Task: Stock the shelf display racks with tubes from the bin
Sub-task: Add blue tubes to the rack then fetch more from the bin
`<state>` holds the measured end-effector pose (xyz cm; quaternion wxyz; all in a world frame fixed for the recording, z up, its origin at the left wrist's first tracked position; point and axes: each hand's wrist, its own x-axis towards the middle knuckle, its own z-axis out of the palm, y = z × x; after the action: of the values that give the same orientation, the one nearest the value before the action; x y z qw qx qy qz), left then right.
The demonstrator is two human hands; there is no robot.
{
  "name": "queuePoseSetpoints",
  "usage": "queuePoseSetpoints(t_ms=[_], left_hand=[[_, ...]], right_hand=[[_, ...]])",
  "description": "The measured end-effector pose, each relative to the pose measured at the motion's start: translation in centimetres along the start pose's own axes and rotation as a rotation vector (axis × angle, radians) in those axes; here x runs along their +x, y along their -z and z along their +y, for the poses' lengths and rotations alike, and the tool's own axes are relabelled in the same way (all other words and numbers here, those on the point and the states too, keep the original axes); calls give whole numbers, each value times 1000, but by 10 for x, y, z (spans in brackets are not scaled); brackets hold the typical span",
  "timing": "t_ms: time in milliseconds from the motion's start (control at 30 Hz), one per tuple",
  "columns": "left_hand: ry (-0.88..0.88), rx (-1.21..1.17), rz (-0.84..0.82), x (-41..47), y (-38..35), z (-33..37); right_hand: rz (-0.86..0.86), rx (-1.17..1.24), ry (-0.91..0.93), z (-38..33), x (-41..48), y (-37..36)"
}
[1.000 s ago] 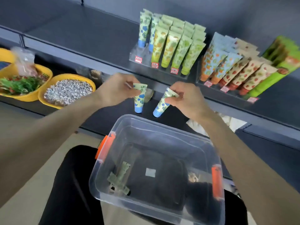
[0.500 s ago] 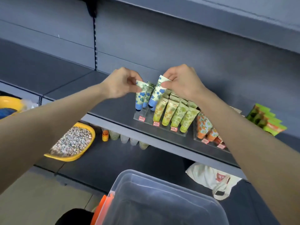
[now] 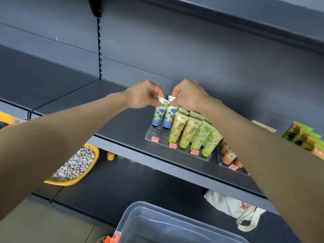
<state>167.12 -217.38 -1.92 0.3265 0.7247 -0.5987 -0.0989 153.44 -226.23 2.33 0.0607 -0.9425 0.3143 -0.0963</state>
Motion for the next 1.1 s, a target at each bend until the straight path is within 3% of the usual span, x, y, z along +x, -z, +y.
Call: queuePoseSetpoints(t_ms=[467,1100], left_hand=[[43,-57,-143,4,-4,-14],[106,-31,-70,-4,-3,-3]], right_hand=[[-68,-38,-27,3,12,-20],[-72,-6,-36,4,8,-16]])
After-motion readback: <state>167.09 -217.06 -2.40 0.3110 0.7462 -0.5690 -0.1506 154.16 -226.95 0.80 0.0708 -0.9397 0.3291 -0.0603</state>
